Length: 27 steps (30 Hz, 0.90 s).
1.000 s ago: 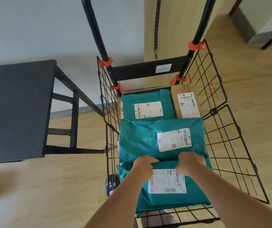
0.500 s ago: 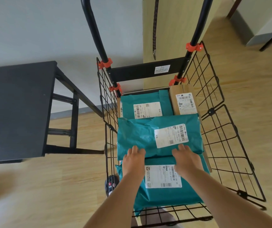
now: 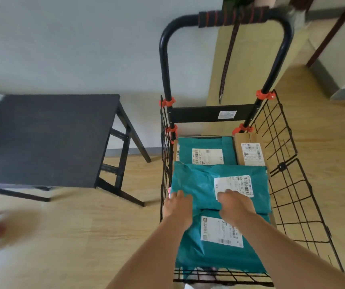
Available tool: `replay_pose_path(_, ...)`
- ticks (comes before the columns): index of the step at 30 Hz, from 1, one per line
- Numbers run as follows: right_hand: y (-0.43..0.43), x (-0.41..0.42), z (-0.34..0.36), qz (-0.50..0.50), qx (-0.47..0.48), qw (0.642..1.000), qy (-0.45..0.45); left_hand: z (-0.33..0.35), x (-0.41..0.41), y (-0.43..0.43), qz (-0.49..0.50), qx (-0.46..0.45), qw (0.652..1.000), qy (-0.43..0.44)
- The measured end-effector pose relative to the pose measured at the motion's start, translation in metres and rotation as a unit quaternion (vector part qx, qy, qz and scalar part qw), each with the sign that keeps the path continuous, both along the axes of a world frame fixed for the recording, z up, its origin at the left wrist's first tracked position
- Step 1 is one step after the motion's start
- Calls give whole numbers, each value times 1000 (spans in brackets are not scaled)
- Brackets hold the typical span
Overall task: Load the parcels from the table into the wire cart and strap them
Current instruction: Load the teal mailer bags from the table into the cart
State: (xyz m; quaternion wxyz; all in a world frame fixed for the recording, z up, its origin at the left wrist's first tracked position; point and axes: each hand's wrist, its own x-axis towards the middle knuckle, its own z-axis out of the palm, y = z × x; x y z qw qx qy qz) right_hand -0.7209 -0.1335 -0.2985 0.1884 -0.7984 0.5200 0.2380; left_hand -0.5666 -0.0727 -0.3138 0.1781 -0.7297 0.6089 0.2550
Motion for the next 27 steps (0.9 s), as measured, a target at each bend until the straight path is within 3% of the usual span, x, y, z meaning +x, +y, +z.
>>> replay_pose_path(8, 28, 69, 43, 31, -40, 999, -18, 50, 54, 22, -18, -74, 997, 28)
replay_pose_path(17, 93, 192, 61, 131, -60, 989, -33, 67, 179, 123, 95, -36, 994, 32)
replay_pose_path(27, 196, 364, 62, 218, -11, 975, -42, 68, 327, 248, 232, -52, 971, 28)
